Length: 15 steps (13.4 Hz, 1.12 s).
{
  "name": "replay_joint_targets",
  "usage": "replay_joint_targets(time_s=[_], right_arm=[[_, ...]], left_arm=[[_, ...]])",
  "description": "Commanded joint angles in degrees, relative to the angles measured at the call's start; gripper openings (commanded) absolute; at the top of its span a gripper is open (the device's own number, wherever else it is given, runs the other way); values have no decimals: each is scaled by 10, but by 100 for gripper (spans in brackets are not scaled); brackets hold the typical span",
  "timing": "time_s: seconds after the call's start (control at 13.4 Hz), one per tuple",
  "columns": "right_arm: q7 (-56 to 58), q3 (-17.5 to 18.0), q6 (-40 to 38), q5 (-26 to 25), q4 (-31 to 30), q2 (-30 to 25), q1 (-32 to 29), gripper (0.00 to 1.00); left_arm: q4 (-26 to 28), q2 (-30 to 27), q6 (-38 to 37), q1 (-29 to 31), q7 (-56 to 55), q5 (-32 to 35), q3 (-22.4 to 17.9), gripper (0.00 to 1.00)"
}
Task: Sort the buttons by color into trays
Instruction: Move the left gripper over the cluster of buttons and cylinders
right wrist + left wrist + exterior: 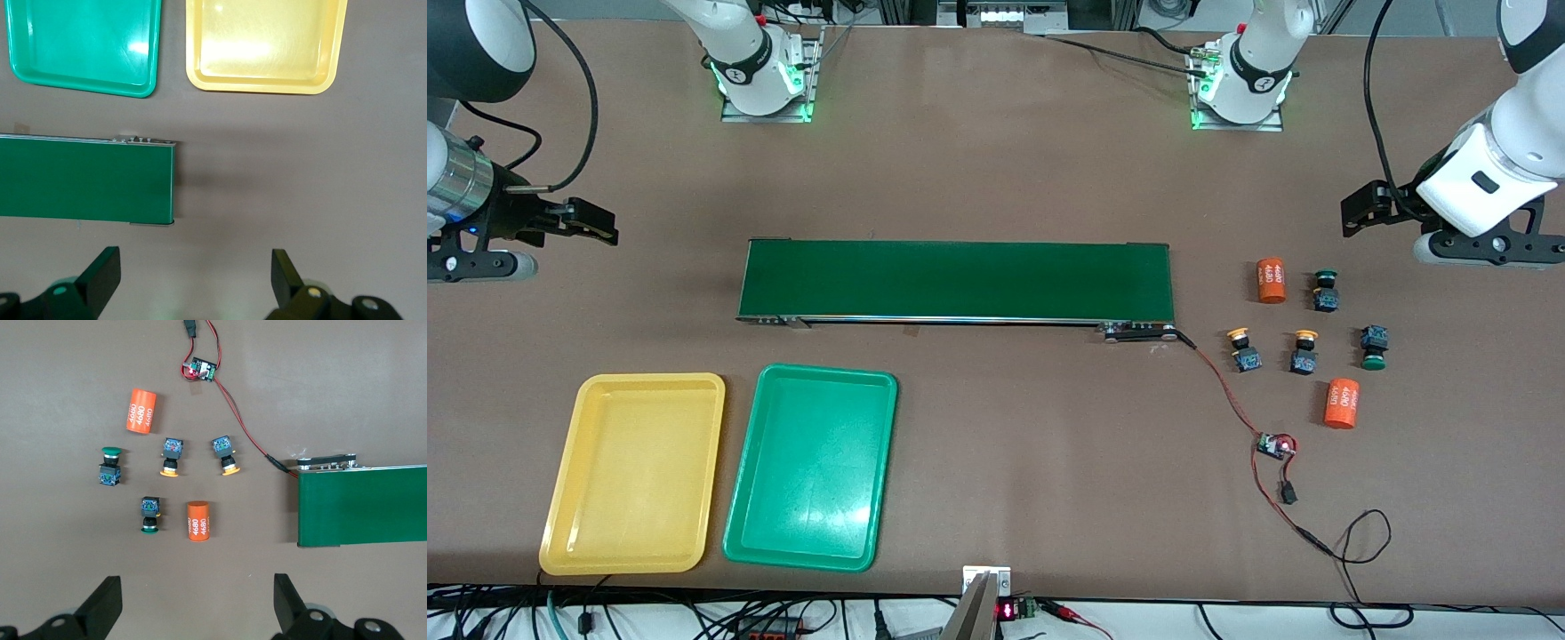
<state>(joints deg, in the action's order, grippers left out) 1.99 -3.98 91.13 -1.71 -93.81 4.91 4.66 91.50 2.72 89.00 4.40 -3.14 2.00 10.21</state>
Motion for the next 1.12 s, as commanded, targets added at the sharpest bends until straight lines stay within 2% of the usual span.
replay_joint_targets(time_s=[0.0,0.22,0.52,0.6,0.75,0.9,1.04], right_arm=[[-9,3,2,0,-3,-5,4,100],[-8,3,11,-6,-3,-4,7,100],[-8,4,21,-26,-3,-3,35,100],[-8,4,20,-35,-4,-3,42,100],[-7,4,18,-36,-4,-2,41,100],[-8,4,14,-34,-5,-2,41,100],[-9,4,13,-29,-9,-2,39,100]], left_arm=[[-16,8,-1,3,9,9,3,100],[-17,47,-4,-1,4,12,5,100],[-11,136,-13,8,1,12,1,100],[-14,168,4,19,-1,11,2,100],[2,210,90,21,-12,12,1,100],[11,267,150,18,-93,12,1,100],[10,298,181,4,-157,21,1,100]])
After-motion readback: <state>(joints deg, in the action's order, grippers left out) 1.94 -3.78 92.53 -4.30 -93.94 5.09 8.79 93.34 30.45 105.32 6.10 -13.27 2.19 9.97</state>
